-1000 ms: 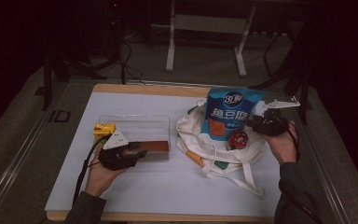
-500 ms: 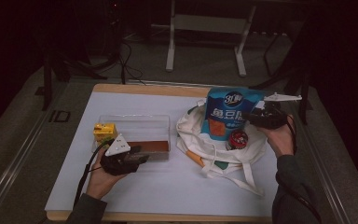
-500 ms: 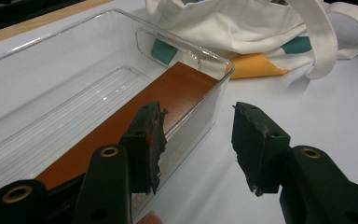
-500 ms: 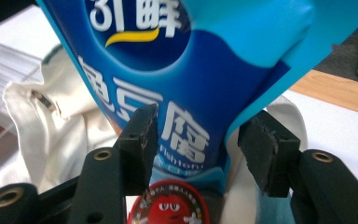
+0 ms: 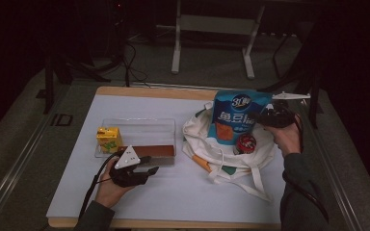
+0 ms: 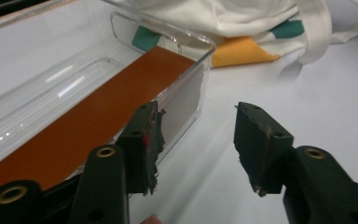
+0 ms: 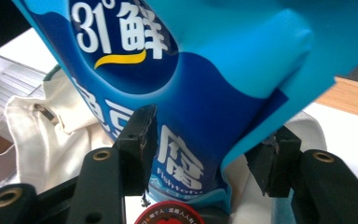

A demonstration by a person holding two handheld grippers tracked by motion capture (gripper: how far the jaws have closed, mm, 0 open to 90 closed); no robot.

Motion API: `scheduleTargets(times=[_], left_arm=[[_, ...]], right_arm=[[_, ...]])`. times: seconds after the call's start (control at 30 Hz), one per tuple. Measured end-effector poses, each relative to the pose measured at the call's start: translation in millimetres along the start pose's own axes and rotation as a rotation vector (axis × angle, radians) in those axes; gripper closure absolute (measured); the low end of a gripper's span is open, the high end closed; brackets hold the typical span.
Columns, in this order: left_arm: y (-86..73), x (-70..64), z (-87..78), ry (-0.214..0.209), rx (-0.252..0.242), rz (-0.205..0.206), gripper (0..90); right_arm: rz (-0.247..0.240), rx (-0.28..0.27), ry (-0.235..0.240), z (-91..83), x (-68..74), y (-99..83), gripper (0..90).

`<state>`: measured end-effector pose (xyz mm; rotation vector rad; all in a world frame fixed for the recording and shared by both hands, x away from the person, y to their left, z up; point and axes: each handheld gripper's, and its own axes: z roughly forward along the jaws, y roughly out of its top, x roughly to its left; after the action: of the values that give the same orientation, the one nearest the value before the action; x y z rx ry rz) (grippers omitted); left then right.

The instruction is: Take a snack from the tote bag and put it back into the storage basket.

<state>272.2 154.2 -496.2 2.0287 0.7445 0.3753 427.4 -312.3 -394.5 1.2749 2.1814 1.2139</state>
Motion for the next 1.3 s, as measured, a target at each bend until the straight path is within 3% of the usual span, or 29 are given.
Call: scheduleTargets(times=[0.27, 0.47, 0.73, 0.93, 1.07, 1.3], left_arm=[[-16.5, 2.0, 15.6, -0.017, 0.02, -0.01, 50.0], [-22.6, 2.3, 23.5, -0.025, 0.031, -0.006, 49.4], [-27.3, -0.3, 32.6, -0.035, 0.041, 0.009, 50.0], [-28.9, 0.2, 33.4, -0.032, 0.038, 0.007, 50.0], [-29.8, 1.1, 31.9, -0.029, 0.023, -0.003, 50.0], [-30.7, -0.2, 31.4, -0.022, 0.015, 0.007, 49.7]], right_arm=[[-0.006, 0.006, 0.012, 13.8, 3.5, 7.5, 40.8], [0.043, -0.047, 0.042, 11.0, -1.4, 10.4, 42.8], [0.056, -0.081, 0.124, 8.2, -3.7, 8.8, 60.1], [0.044, -0.096, 0.13, 7.1, 0.9, 11.3, 74.3], [0.067, -0.098, 0.154, 8.1, 5.2, 12.8, 85.0], [0.124, -0.071, 0.196, 6.3, 13.4, 16.7, 88.8]])
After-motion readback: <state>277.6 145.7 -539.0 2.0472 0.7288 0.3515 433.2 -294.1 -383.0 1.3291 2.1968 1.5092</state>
